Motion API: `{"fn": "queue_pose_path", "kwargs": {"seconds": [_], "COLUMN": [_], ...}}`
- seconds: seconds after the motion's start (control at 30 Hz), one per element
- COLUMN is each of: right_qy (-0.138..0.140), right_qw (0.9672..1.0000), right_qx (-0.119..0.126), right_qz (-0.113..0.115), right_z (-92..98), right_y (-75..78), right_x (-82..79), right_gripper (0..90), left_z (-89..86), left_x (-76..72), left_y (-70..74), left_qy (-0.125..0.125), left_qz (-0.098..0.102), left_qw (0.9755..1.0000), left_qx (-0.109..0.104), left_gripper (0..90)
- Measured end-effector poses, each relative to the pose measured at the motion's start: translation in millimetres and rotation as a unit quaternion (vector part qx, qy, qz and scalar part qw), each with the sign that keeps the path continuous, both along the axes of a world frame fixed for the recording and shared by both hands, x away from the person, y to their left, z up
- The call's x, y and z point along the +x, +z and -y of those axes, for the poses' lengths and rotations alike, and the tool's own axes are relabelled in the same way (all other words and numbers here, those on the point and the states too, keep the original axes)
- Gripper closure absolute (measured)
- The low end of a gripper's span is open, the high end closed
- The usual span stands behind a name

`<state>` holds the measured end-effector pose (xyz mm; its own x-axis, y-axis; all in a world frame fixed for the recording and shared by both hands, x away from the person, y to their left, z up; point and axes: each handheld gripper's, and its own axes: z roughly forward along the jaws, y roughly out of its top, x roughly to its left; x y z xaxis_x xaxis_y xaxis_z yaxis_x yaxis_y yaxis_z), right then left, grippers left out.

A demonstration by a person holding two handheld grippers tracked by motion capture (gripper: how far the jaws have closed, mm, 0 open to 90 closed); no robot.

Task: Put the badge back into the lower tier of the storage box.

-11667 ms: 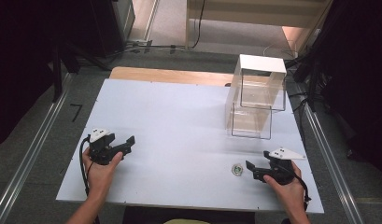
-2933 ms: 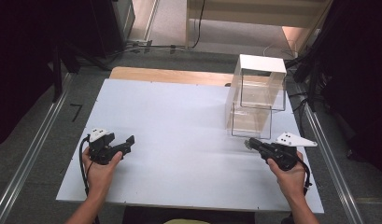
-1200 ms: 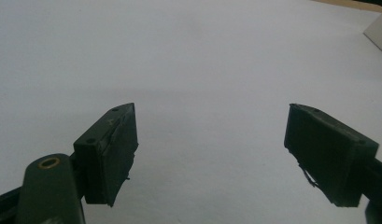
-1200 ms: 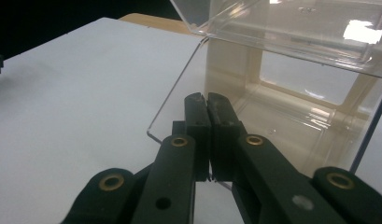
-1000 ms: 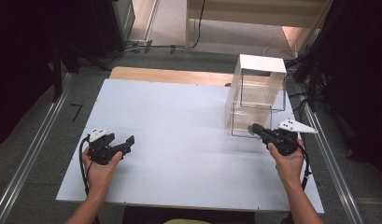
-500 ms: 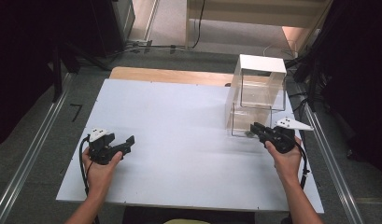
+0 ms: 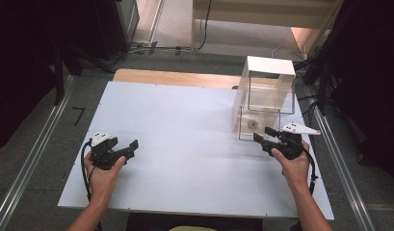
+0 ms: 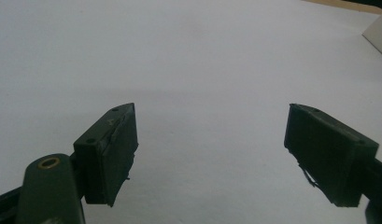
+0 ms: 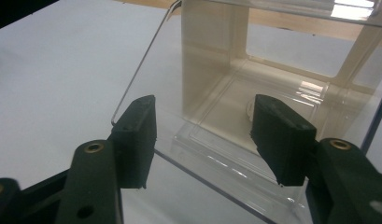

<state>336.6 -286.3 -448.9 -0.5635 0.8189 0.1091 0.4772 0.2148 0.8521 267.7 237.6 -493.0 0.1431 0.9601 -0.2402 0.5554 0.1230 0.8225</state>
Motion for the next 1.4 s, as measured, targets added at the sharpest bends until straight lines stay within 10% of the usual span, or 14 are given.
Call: {"fn": "queue_pose_path", "kwargs": {"seconds": [1.4], "right_qy": [-0.016], "right_qw": [0.9997], "right_qx": [0.003], "right_qz": [0.02], "right_z": [18.8], "right_y": [-0.9], "right_x": [-46.9], "right_gripper": [19.8], "left_z": [-1.3], "left_x": [-1.5], "left_y": [0.9], "left_qy": [0.002], "left_qz": [0.001], "left_qw": [1.0], "left_qx": [-0.001], "left_gripper": [17.4]}}
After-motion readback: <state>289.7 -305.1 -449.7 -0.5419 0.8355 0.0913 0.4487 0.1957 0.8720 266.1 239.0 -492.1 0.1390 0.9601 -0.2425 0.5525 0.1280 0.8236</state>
